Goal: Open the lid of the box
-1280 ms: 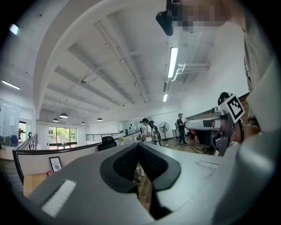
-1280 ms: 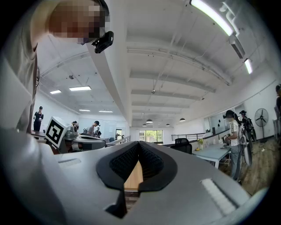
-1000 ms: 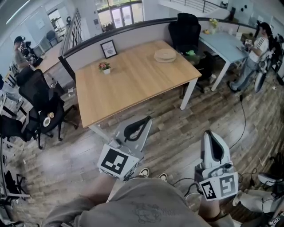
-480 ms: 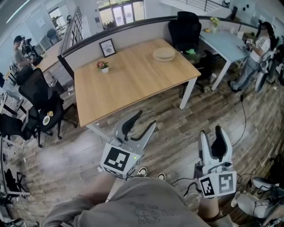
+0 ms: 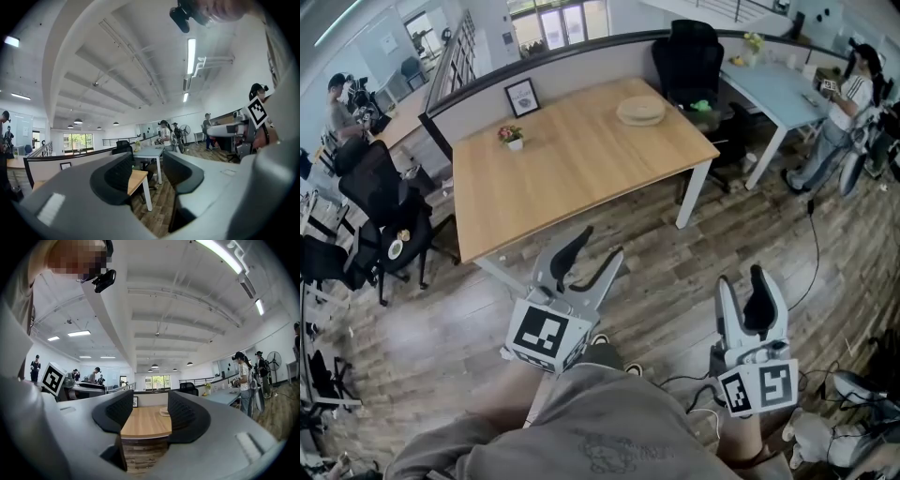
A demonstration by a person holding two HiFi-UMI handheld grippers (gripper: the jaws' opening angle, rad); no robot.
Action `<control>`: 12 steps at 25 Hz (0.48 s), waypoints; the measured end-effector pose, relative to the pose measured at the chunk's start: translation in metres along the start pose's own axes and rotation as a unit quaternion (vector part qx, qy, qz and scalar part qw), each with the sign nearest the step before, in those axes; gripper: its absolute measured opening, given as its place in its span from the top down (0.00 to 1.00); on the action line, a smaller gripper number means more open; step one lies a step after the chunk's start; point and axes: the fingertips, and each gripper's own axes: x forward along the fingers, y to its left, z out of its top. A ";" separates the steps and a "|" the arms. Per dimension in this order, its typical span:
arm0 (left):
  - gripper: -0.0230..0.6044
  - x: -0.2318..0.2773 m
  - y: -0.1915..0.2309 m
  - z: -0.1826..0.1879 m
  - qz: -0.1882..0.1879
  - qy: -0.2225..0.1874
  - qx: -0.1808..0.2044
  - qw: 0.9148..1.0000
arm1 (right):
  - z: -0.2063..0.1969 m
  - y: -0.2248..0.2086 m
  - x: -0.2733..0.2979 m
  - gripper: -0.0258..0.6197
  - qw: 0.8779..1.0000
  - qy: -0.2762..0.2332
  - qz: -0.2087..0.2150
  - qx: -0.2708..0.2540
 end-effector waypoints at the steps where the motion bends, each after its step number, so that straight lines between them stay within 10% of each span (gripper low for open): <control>1: 0.63 0.001 0.000 0.001 0.001 -0.001 0.002 1.000 | -0.001 -0.002 0.001 0.63 1.000 0.000 0.000 0.001; 12: 0.63 0.031 0.029 -0.007 0.005 -0.010 0.005 1.000 | -0.019 -0.012 0.049 0.63 1.000 0.017 0.016 -0.002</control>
